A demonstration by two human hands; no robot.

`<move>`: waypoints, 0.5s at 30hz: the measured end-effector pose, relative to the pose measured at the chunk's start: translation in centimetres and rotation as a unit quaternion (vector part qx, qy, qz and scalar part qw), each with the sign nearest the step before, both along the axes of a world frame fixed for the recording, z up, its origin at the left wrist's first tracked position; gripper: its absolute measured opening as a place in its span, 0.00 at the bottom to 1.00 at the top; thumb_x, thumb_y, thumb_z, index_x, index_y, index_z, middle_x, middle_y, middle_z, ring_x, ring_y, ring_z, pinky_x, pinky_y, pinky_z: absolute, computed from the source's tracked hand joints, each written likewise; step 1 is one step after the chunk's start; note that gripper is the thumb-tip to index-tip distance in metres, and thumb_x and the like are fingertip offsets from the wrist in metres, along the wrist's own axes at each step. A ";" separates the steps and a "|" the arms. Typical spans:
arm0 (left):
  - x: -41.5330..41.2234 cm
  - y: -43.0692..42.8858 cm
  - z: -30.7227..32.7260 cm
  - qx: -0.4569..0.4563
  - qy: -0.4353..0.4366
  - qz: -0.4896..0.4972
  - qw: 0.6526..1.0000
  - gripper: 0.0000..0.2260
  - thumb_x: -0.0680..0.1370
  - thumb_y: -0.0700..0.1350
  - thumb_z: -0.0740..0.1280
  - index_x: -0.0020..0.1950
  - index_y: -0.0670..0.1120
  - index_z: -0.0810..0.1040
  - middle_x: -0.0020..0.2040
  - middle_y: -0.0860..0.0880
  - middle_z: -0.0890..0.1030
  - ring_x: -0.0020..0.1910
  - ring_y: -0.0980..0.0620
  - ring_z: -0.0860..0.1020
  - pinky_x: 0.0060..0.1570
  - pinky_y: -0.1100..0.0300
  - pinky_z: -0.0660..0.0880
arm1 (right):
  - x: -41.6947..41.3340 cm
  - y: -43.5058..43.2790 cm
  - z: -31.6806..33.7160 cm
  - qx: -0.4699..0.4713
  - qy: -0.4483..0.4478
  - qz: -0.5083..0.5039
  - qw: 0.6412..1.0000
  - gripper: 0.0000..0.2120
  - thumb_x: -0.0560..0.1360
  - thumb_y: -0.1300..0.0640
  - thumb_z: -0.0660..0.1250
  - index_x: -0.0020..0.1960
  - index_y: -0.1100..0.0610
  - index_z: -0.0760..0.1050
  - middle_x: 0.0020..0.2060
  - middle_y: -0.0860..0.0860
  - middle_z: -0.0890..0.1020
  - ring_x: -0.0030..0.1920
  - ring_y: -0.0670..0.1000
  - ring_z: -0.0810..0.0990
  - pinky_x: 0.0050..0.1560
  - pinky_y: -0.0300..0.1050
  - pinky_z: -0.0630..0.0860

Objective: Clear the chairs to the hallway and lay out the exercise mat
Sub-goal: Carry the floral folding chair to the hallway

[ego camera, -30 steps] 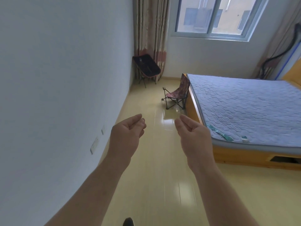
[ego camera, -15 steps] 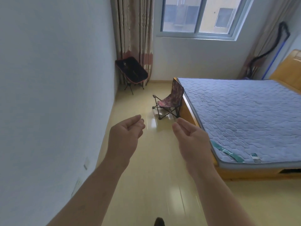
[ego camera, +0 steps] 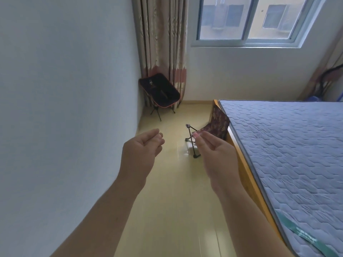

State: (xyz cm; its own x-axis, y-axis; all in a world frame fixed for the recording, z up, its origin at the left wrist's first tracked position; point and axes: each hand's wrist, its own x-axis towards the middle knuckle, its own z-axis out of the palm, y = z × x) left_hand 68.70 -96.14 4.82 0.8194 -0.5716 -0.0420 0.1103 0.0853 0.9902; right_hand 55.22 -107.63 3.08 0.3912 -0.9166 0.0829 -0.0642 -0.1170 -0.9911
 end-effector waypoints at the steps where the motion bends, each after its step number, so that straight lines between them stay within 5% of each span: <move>1: 1.7 -1.7 0.0 -0.002 0.002 0.004 1.000 0.08 0.80 0.39 0.70 0.57 0.47 0.83 0.52 0.49 0.87 0.52 0.53 0.86 0.57 0.55 0.81 | 1.6 -1.7 0.3 0.002 0.002 0.001 1.000 0.15 0.78 0.50 0.72 0.63 0.54 0.80 0.53 0.41 0.86 0.55 0.35 0.81 0.61 0.39 0.78; 3: 5.1 -4.8 -0.4 0.004 0.001 0.006 1.000 0.07 0.80 0.39 0.70 0.56 0.48 0.83 0.51 0.50 0.87 0.52 0.53 0.86 0.57 0.55 0.81 | 5.1 -4.9 0.0 -0.006 0.011 0.007 1.000 0.10 0.79 0.52 0.71 0.58 0.52 0.77 0.47 0.41 0.86 0.53 0.35 0.81 0.61 0.48 0.78; 4: 6.4 -5.9 -0.5 0.005 0.004 0.006 1.000 0.07 0.80 0.39 0.70 0.55 0.49 0.83 0.51 0.50 0.87 0.52 0.53 0.86 0.57 0.55 0.81 | 6.3 -6.0 0.1 -0.004 0.011 0.006 1.000 0.10 0.79 0.52 0.71 0.58 0.51 0.78 0.45 0.38 0.86 0.53 0.33 0.80 0.60 0.44 0.78; 7: 11.9 -10.4 -1.5 0.002 0.009 0.009 1.000 0.07 0.80 0.39 0.70 0.54 0.50 0.83 0.51 0.50 0.87 0.52 0.53 0.86 0.58 0.55 0.81 | 11.8 -10.4 -0.5 -0.014 0.020 -0.007 1.000 0.20 0.78 0.51 0.72 0.68 0.54 0.78 0.55 0.38 0.84 0.55 0.33 0.81 0.60 0.35 0.77; 11: 21.7 -18.0 -3.0 0.002 0.016 -0.011 1.000 0.09 0.80 0.39 0.69 0.59 0.45 0.83 0.52 0.50 0.87 0.52 0.53 0.86 0.59 0.53 0.81 | 21.3 -17.6 -0.9 -0.012 0.016 -0.017 1.000 0.22 0.79 0.51 0.71 0.71 0.56 0.76 0.62 0.45 0.83 0.59 0.44 0.83 0.64 0.49 0.79; 15: 29.4 -23.9 -2.2 0.005 0.009 -0.031 0.999 0.10 0.81 0.39 0.69 0.61 0.44 0.82 0.52 0.49 0.87 0.52 0.53 0.86 0.60 0.53 0.81 | 28.3 -22.6 0.0 -0.003 0.025 -0.034 0.999 0.22 0.79 0.51 0.71 0.71 0.55 0.76 0.63 0.45 0.82 0.60 0.43 0.82 0.64 0.51 0.79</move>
